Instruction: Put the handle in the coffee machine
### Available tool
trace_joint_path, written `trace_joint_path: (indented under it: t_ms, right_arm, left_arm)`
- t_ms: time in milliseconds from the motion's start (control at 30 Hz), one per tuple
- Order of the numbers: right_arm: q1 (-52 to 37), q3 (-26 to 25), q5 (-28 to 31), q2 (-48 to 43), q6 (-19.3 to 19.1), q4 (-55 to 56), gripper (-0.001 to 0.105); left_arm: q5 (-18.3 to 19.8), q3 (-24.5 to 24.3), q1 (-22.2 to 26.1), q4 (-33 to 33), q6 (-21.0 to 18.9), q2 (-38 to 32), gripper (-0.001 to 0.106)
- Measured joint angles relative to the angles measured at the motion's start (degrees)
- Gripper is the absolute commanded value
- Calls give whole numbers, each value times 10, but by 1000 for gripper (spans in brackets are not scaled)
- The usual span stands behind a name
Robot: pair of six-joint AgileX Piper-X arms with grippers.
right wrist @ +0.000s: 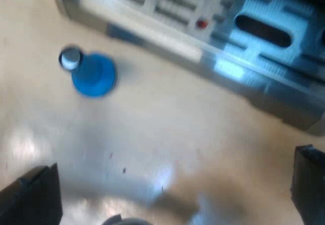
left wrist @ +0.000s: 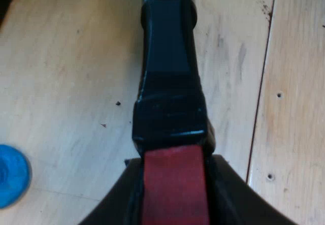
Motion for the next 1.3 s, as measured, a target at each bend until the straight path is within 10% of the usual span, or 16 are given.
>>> trace_joint_path:
  t_ms: [600, 1300]
  right_arm:
    - [184, 112, 243, -45, 41, -187, 93]
    - [268, 235, 427, -1, 8, -529, 93]
  left_arm:
    - [77, -8, 247, 1, -9, 0, 0]
    - [77, -9, 363, -3, 33, 10, 0]
